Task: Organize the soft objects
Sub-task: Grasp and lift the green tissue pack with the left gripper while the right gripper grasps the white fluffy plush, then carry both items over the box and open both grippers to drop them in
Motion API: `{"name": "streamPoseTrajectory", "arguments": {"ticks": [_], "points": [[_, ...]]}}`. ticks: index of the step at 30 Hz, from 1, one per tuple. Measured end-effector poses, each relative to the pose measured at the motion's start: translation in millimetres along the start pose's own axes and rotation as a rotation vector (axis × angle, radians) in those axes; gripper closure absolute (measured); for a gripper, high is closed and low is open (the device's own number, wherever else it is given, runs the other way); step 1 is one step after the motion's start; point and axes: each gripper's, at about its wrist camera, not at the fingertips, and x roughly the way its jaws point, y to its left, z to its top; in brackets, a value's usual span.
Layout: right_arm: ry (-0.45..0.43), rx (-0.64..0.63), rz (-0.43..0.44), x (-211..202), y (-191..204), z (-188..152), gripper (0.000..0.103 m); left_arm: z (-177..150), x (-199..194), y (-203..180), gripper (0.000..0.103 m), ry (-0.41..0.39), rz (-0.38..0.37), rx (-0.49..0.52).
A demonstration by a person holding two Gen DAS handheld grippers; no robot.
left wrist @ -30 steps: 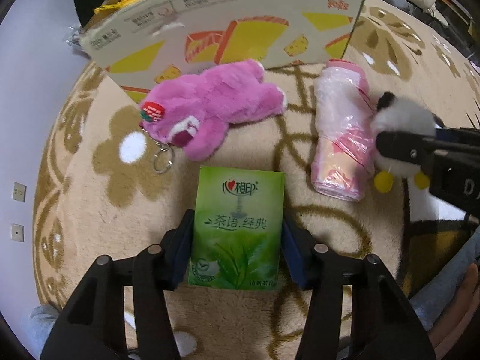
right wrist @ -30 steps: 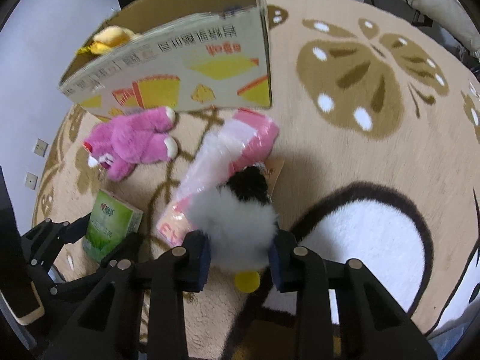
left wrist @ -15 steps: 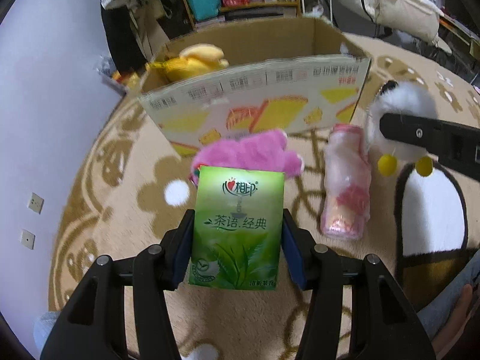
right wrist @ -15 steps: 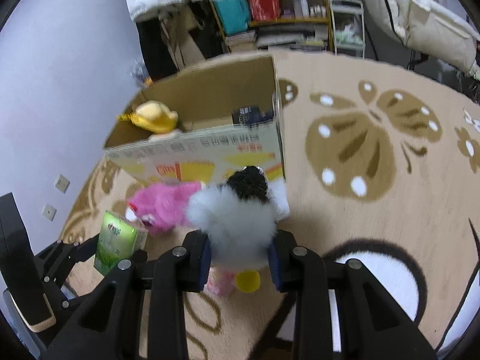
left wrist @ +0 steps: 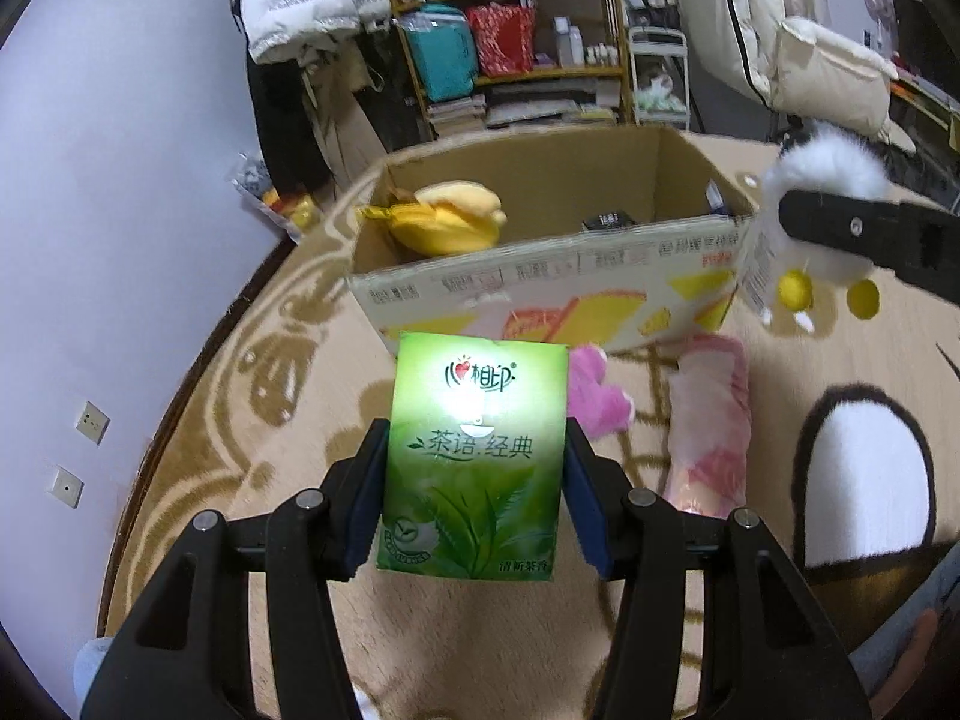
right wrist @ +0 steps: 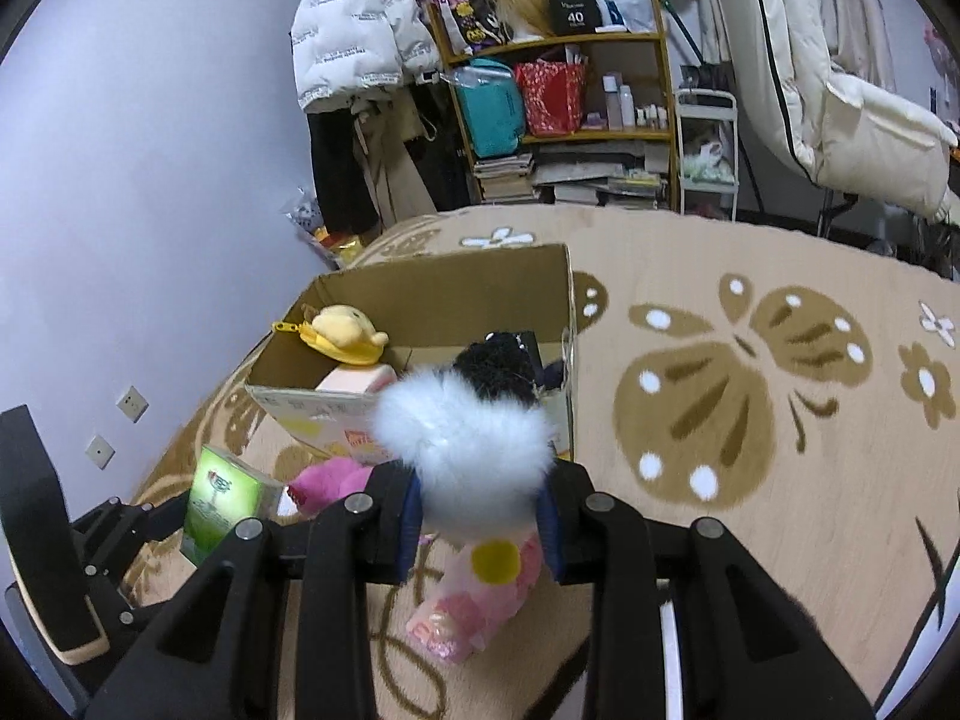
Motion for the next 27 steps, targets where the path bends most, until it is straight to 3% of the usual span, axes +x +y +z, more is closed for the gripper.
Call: {"name": "streamPoseTrajectory", "arguments": {"ticks": [15,27], "points": [[-0.088,-0.022,0.01,-2.4,6.1,24.7,0.07,36.0,-17.1,17.3,0.05,-0.07,0.048,-0.012],[-0.107,-0.081,-0.017,23.8,12.3,44.6,0.07,83.3,-4.2,26.4,0.05,-0.116,0.08,-0.031]]}}
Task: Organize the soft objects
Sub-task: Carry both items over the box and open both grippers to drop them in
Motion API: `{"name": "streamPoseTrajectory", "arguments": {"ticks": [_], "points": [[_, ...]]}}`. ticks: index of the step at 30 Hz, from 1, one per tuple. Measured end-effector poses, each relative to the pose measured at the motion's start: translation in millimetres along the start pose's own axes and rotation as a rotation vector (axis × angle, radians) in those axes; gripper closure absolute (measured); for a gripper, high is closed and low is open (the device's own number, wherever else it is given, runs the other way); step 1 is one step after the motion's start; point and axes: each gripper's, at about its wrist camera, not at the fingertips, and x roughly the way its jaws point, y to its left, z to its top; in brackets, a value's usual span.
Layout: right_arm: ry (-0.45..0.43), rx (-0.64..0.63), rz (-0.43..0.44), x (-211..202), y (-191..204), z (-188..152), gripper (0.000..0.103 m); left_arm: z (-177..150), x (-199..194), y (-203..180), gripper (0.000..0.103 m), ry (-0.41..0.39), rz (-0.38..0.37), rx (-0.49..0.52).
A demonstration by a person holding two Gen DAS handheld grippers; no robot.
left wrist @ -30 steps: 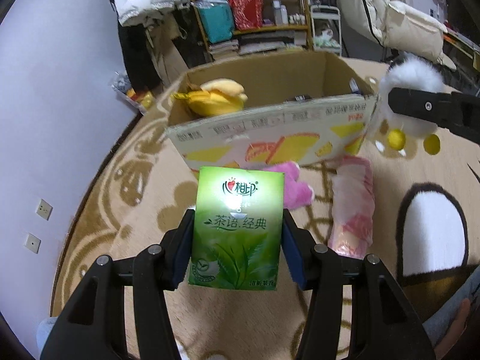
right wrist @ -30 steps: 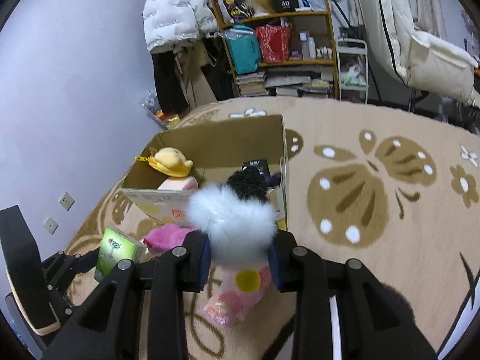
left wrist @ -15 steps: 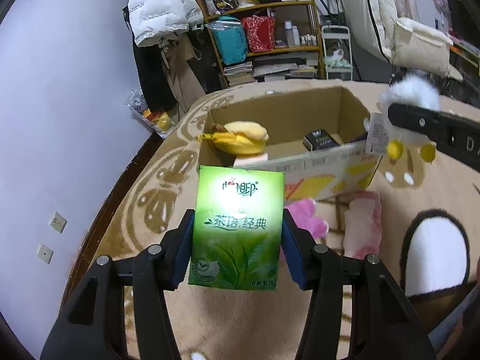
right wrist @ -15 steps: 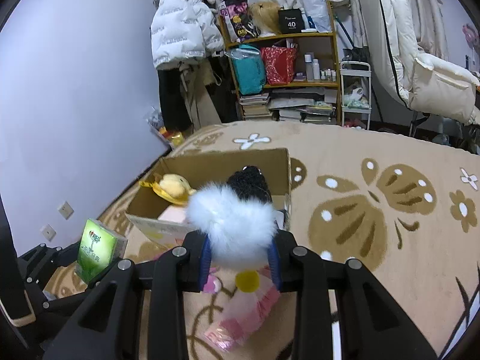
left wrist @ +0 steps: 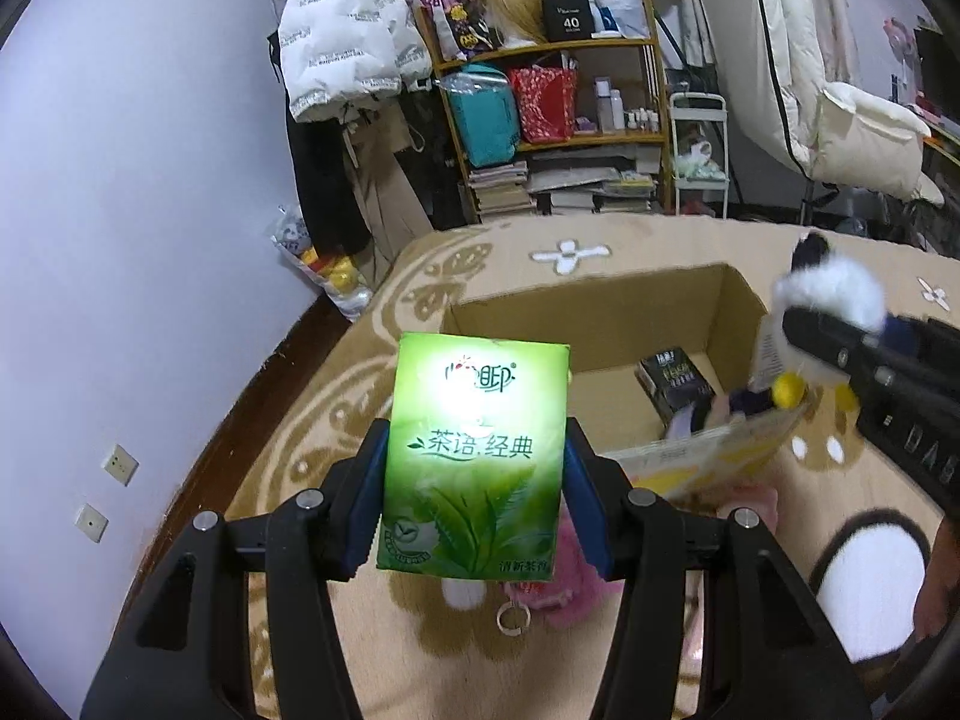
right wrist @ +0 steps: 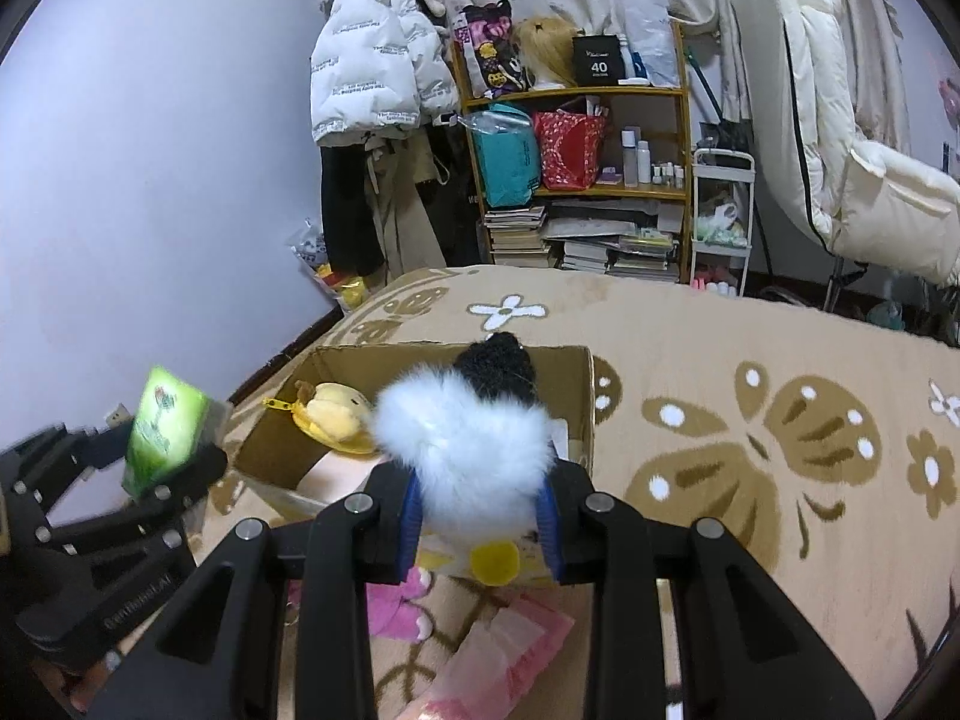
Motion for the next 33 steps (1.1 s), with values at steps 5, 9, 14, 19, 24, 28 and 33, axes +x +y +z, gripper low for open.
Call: {"name": "streamPoseTrajectory", "arguments": {"ticks": [5,9,14,19,24,28,33], "points": [[-0.014,-0.014,0.01,13.4,1.3,7.6,0.07,16.7,12.8,-0.5,0.05,-0.012,-0.015,-0.001],[-0.019,-0.027,0.026,25.8,0.4,15.5,0.07,24.1,24.6,-0.7,0.05,-0.034,-0.045,-0.01],[-0.007,-0.04,0.042,42.9,-0.4,18.5,0.07,23.8,45.0,-2.6,0.05,-0.031,-0.066,-0.028],[0.022,-0.029,0.049,57.1,-5.6,15.7,0.069,17.8,65.6,-9.3,0.05,-0.007,-0.069,-0.015],[0.05,-0.006,0.062,69.5,-13.7,11.8,0.069,15.1,80.1,-13.9,0.05,0.019,-0.1,-0.016],[0.075,0.017,0.075,76.3,-19.3,8.0,0.066,11.3,90.0,-16.5,0.05,0.052,-0.133,-0.018],[0.091,0.04,0.078,76.4,-23.7,4.6,0.061,10.5,87.6,-17.6,0.035,0.043,-0.115,-0.015]]}}
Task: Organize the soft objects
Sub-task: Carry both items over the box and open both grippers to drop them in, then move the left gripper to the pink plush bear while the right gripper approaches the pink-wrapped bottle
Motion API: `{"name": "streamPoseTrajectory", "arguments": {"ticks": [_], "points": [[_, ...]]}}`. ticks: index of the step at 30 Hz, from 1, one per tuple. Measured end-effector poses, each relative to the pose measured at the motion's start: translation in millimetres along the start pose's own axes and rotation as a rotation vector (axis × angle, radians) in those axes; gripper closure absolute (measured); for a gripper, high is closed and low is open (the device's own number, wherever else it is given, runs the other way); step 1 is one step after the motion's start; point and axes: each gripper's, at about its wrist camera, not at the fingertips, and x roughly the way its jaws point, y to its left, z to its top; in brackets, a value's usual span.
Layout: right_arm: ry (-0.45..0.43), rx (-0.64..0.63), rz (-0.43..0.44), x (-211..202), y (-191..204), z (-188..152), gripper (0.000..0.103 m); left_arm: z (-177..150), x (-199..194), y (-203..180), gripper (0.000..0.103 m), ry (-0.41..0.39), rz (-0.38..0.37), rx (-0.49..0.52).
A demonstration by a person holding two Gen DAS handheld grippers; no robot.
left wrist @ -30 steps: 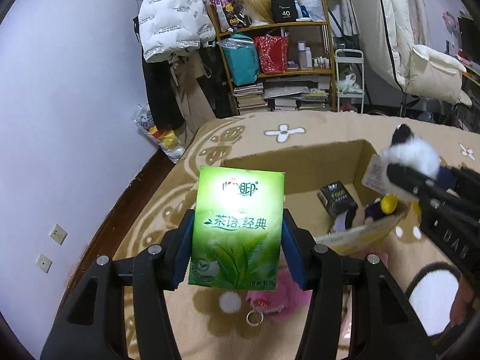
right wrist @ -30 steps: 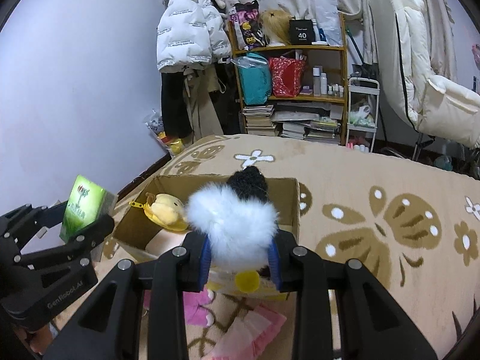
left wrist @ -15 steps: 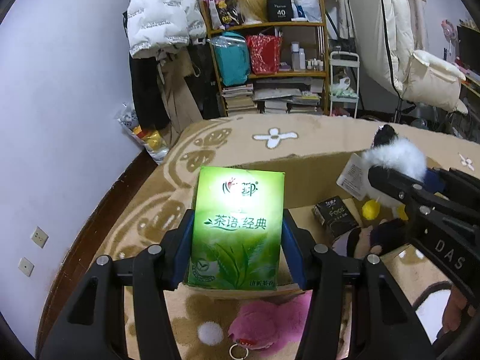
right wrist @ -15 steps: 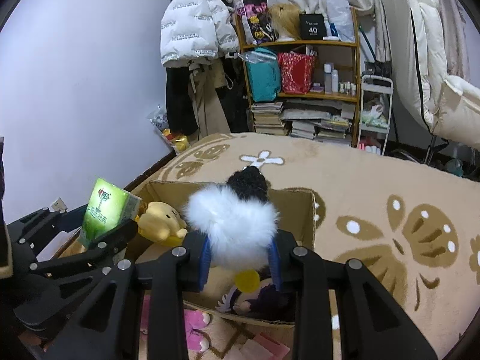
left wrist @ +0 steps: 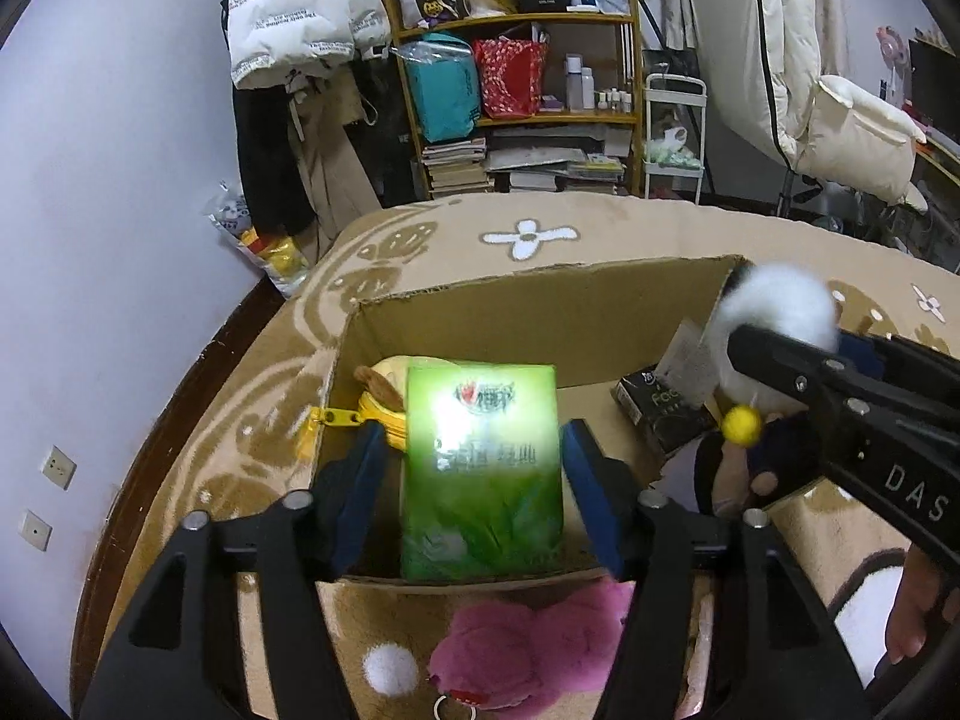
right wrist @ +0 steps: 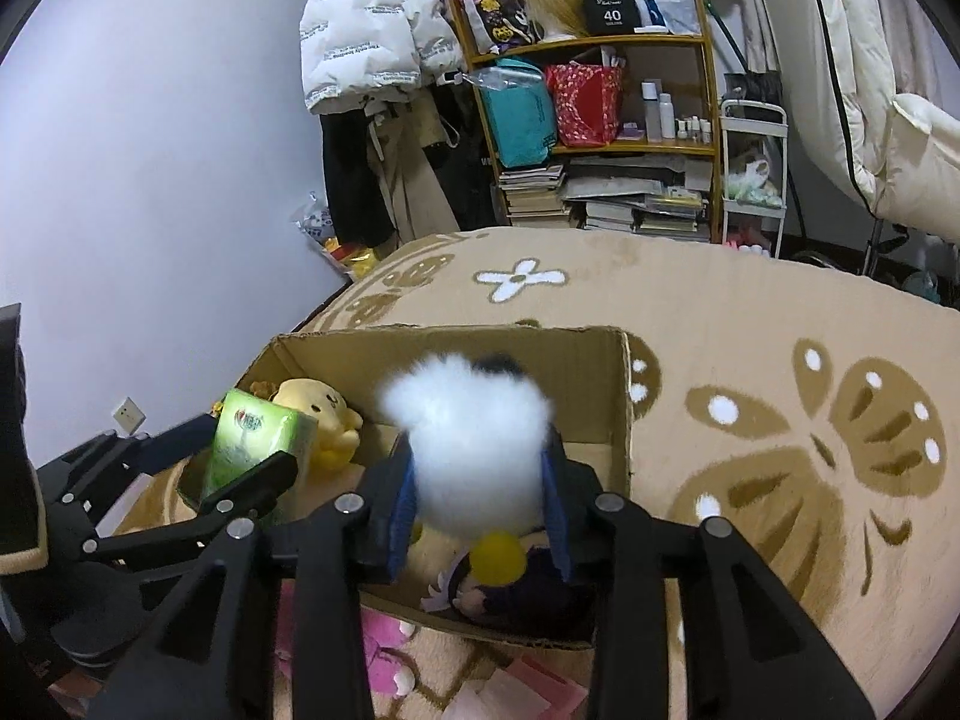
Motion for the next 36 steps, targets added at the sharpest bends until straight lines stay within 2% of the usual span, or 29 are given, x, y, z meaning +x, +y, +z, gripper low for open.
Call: {"name": "streamPoseTrajectory", "arguments": {"ticks": [4,6,11,14,28,36], "points": [[-0.002,0.019,0.009,-5.6,-1.5,-2.5,0.049,0.3,-9.5,-0.4,0.029,-0.024,0.006,0.016],[-0.007,0.022,0.002,-10.3,-1.2,-3.7,0.043,0.1,-14.3,1.0,0.022,-0.031,0.014,0.012],[-0.024,0.057,-0.004,-23.7,-4.3,-6.3,0.024,-1.3,-28.1,5.4,0.018,-0.039,0.014,0.008],[-0.03,0.078,-0.006,-31.9,-5.4,-7.2,0.017,-3.9,-39.3,8.2,0.009,-0.052,0.036,0.006],[0.018,0.068,-0.045,-68.8,10.2,-35.0,0.015,-33.8,-81.4,25.1,0.006,-0.027,0.075,-0.076],[0.061,0.062,-0.077,-75.1,20.2,-54.7,0.015,-51.6,-94.7,37.5,0.006,0.0,0.062,-0.156]]}}
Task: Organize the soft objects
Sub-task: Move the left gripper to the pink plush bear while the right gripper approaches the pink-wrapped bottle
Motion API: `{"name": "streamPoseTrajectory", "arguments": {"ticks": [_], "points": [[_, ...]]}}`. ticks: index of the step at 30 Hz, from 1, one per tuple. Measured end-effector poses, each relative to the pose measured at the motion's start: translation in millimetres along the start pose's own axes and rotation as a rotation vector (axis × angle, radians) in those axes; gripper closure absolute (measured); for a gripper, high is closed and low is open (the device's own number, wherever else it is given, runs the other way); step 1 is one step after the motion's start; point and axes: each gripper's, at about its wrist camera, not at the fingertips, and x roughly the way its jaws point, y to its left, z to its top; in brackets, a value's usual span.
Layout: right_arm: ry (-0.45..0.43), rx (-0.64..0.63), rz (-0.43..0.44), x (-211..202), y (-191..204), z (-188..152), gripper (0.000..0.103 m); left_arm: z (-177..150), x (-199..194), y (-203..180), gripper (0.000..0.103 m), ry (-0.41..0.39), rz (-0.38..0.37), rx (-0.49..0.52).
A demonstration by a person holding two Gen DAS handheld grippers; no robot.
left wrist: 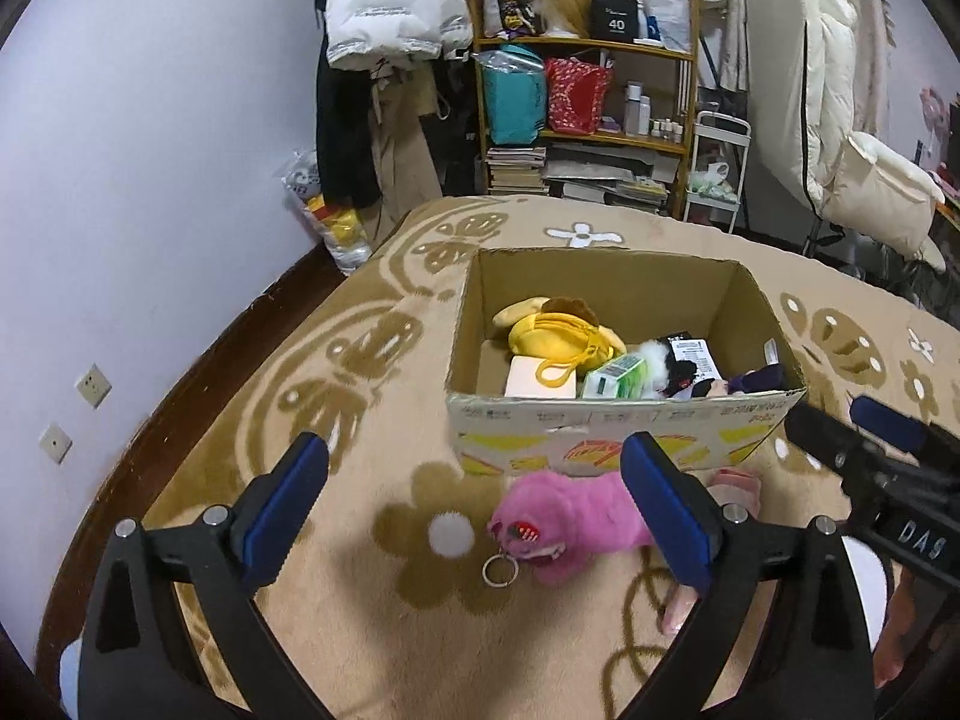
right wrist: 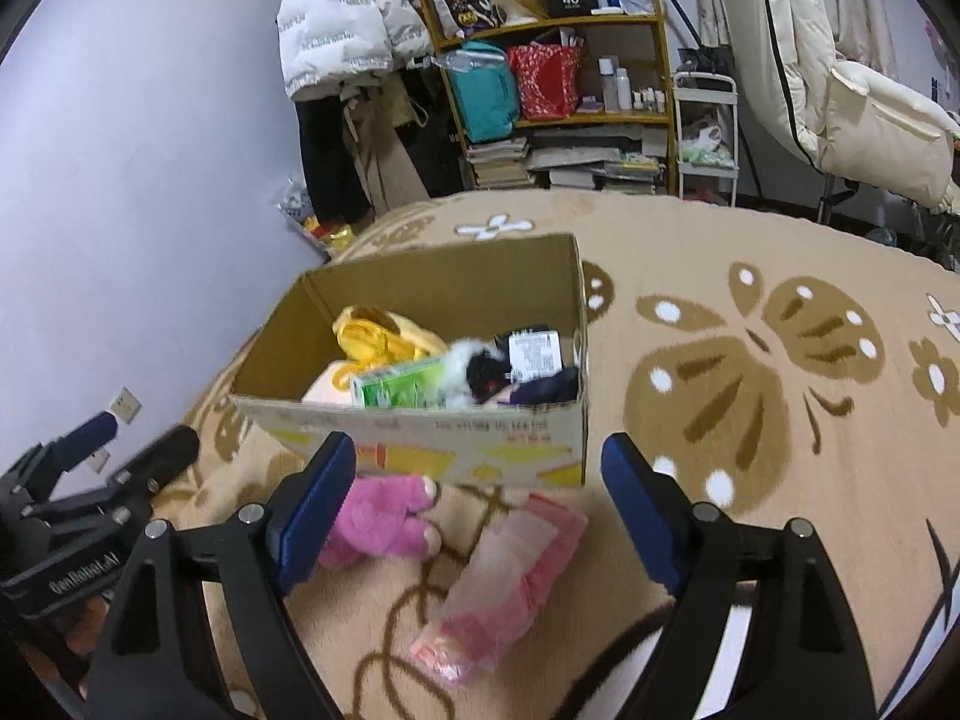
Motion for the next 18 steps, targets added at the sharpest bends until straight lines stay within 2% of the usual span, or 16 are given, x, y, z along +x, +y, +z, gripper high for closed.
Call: {"name": "streamPoseTrajectory", "arguments": {"ticks": [8,18], "points": [[0.061,0.0,-0.018,7.7,2.2,-15.1,0.015,-3.7,5.5,0.2,0.006,0.044,-0.015,0.017],[0.164,0.022,-0.047,38.9,-7.0,-25.1,0.015,-9.5,33.6,0.7,0.006,0.126,-0.023,0.006]]}}
